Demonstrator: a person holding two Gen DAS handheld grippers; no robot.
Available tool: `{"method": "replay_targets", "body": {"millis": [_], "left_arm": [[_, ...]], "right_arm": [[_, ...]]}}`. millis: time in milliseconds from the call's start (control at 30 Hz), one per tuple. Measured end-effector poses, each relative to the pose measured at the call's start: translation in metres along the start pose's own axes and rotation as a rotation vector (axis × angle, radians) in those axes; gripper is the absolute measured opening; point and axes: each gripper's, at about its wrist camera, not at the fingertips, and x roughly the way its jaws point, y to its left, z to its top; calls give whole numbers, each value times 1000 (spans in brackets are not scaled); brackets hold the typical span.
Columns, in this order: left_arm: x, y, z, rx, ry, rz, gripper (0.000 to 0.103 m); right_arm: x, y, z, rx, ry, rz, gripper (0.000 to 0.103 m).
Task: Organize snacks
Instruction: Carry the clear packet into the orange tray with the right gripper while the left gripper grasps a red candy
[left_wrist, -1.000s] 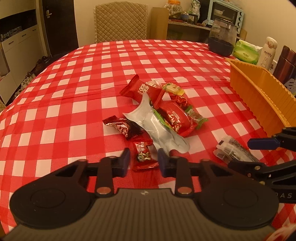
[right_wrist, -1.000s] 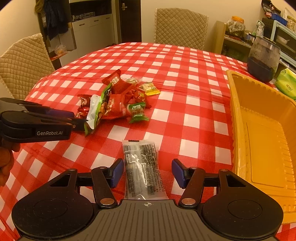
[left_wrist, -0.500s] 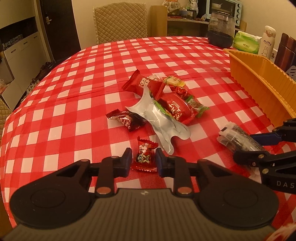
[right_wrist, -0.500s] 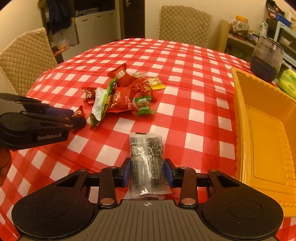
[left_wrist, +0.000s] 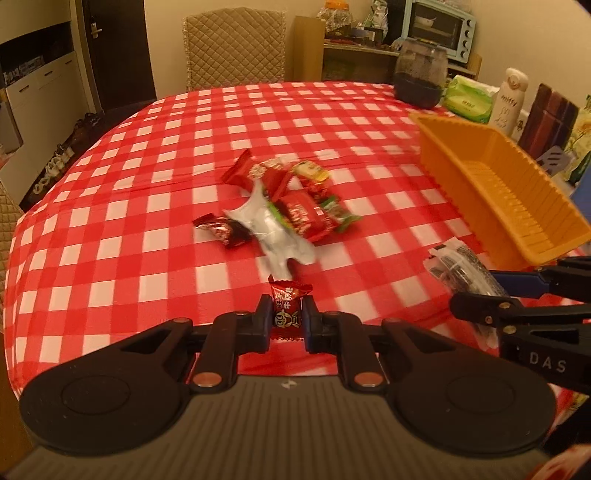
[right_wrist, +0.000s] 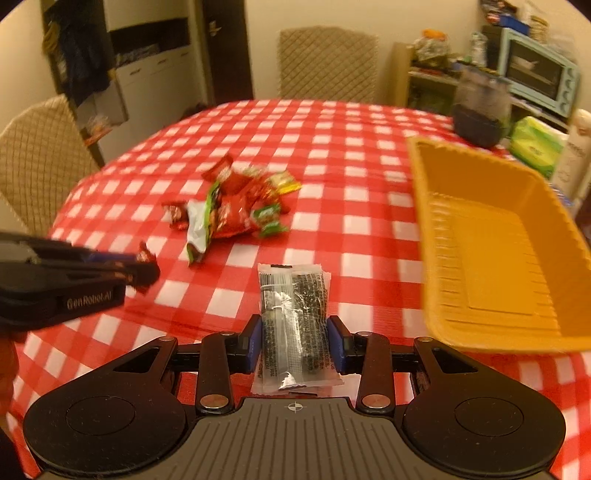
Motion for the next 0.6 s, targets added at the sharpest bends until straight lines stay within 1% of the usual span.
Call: {"method": "replay_targets", "body": {"millis": [167, 300, 467, 600], "left_arm": [[-19, -33, 15, 23, -29, -57, 15], [-28, -63, 34, 50, -55, -106, 15], [-30, -103, 59, 83, -80, -164, 15], [-21, -132, 75, 105, -81, -202, 15]], "right_arm": [[-36, -18, 9, 53, -41, -50, 38], [-58, -41, 21, 81, -72, -113, 38], [-73, -80, 35, 121, -82, -186, 38], [-76, -111, 40, 151, -88, -215, 38]]}}
